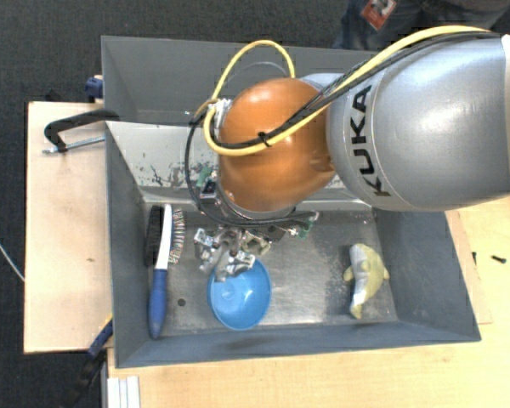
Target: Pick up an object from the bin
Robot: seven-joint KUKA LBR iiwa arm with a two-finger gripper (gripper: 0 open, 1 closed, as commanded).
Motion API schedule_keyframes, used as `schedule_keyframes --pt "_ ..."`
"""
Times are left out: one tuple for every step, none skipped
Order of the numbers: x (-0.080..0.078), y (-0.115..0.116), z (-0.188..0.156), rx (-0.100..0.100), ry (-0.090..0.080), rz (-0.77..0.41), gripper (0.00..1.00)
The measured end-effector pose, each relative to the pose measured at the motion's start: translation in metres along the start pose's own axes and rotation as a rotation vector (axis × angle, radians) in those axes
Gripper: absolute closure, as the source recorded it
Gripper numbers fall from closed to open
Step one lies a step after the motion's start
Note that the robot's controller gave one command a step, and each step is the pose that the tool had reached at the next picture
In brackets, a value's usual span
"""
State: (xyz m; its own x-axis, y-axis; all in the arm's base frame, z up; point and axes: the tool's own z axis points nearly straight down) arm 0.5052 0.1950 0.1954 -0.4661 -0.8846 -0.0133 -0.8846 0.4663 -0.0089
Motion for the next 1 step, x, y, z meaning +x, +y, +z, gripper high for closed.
schedule_keyframes --pt "-0.0209 -0.0107 -0.1162 0.001 -0.001 0.012 1.00"
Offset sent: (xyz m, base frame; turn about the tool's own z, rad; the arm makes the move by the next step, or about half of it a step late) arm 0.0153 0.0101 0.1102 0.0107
